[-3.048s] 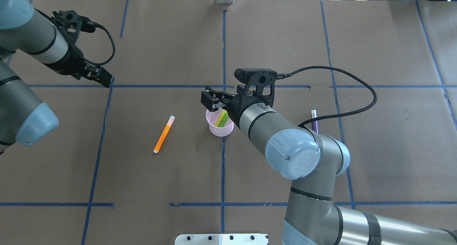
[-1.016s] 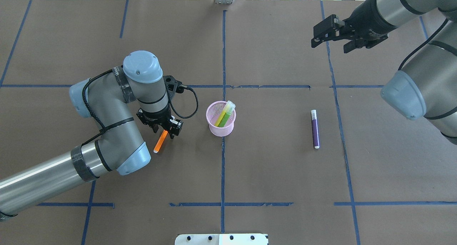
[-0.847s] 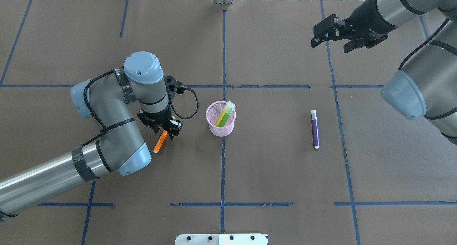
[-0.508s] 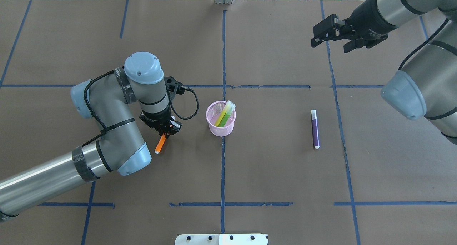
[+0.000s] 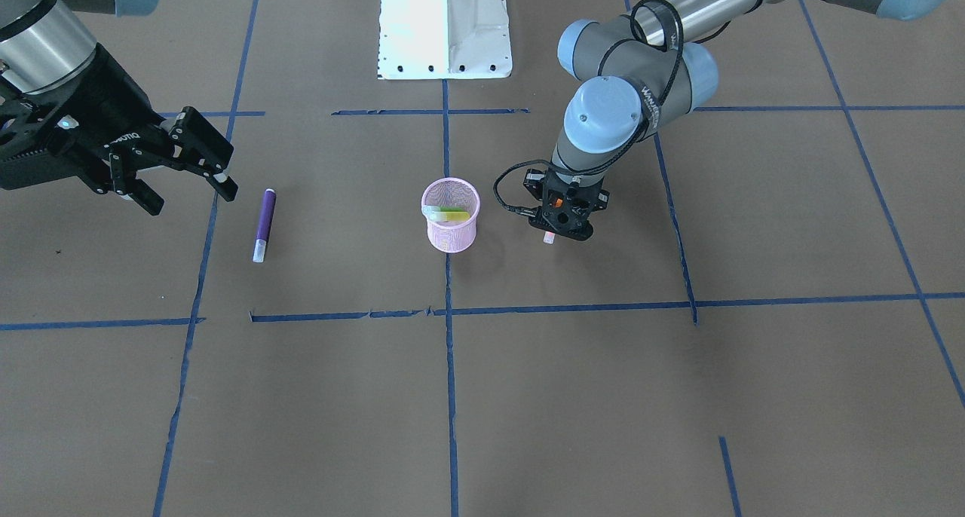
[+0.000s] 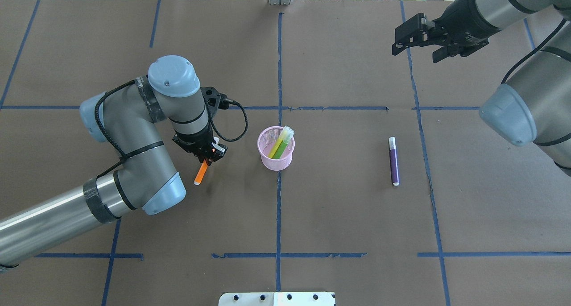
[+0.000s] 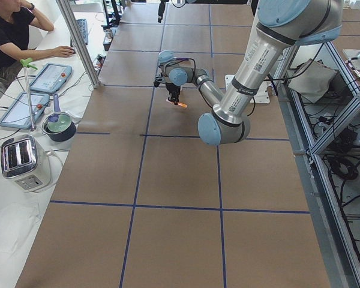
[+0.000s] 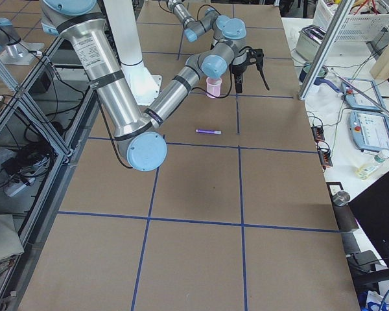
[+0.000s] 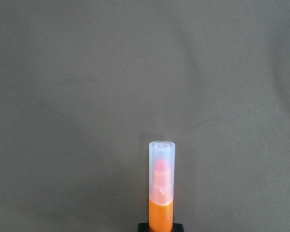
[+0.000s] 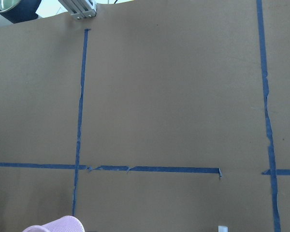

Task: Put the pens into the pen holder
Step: 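Lift the orange highlighter and carry it over the pink cup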

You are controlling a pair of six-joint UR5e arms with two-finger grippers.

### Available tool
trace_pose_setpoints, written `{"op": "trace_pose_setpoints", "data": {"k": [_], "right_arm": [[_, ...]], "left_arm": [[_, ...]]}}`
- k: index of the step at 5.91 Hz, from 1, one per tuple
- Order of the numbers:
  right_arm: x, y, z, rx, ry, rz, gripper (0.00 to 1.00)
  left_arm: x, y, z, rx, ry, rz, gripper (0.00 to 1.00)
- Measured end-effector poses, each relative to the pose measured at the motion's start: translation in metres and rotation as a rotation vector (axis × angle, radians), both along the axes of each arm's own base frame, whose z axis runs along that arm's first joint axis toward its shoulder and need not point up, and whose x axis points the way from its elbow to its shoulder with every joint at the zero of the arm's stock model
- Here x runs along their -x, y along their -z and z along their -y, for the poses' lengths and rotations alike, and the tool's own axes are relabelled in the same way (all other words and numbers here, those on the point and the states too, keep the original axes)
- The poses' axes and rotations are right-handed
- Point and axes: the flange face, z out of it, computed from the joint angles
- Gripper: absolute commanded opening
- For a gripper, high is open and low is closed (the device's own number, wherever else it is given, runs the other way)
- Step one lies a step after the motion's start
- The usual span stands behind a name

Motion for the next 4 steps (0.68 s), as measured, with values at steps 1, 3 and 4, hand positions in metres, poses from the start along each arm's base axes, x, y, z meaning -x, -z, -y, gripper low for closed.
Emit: {"op": "trace_pose_setpoints", "data": {"k": [1, 3, 4], "right_arm": [[-0.005, -0.001, 0.002, 0.002, -0.008, 0.0, 1.0], [-0.015, -0.001, 0.006, 0.002, -0.027, -0.001, 1.0], [-0.018, -0.001, 0.007, 0.001, -0.034, -0.002, 1.0]], "left_arm": [[0.034, 0.035, 0.005, -0.05, 0.094, -0.048, 0.0], [0.068, 0.089, -0.002, -0.174, 0.335, -0.159, 0.0], [0.05, 0.102, -0.018, -0.225, 0.445, -0.207, 0.0]]}}
